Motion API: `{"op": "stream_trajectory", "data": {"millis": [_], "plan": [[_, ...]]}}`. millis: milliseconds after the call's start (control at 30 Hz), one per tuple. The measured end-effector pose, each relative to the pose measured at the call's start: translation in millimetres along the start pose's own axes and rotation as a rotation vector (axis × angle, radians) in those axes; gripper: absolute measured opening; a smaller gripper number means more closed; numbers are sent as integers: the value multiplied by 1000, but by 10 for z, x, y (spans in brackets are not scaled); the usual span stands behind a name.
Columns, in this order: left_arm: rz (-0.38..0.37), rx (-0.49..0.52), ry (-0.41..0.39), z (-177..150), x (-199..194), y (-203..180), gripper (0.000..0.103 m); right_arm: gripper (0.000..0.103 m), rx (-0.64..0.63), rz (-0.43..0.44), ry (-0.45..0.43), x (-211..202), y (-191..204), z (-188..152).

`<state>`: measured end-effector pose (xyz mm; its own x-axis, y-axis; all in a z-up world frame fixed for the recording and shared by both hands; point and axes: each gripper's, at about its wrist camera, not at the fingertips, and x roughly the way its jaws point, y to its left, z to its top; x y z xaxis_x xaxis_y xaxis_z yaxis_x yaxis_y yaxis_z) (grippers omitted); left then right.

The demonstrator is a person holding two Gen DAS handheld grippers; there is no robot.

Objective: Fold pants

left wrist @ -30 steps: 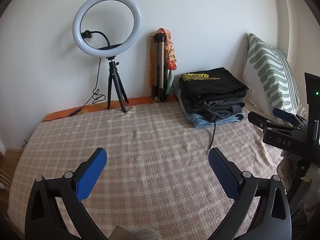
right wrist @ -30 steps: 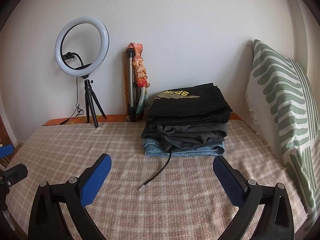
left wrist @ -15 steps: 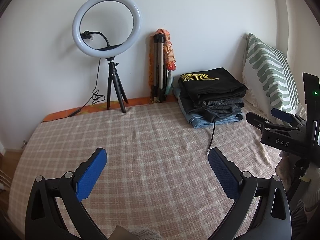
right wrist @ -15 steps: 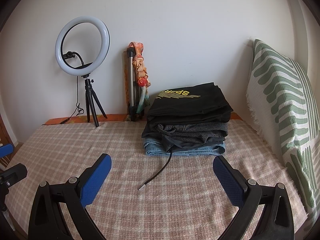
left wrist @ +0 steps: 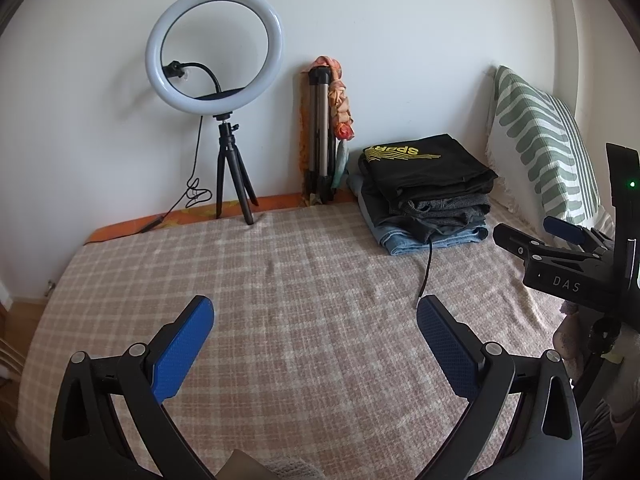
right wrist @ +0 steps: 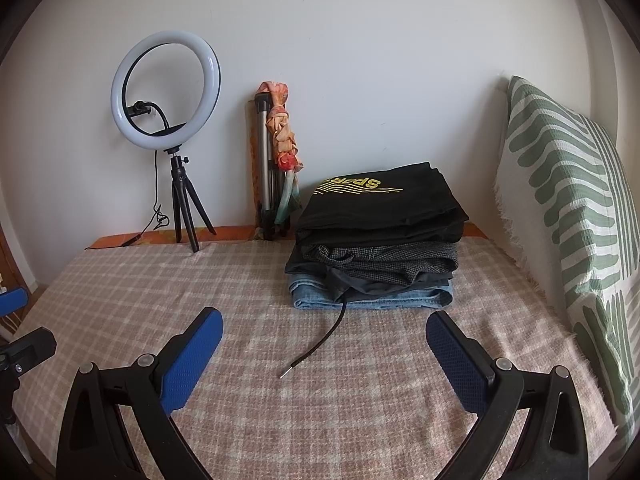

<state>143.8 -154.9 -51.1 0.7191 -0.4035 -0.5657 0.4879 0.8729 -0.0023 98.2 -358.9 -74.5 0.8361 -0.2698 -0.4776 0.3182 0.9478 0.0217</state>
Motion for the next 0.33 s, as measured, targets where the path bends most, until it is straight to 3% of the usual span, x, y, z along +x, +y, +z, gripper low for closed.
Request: {"op": "stream_trajectory", "data": {"millis": [333], "plan": [[21, -6, -4, -17, 22, 51, 101, 103, 3, -1, 11, 25, -9, -13]]}}
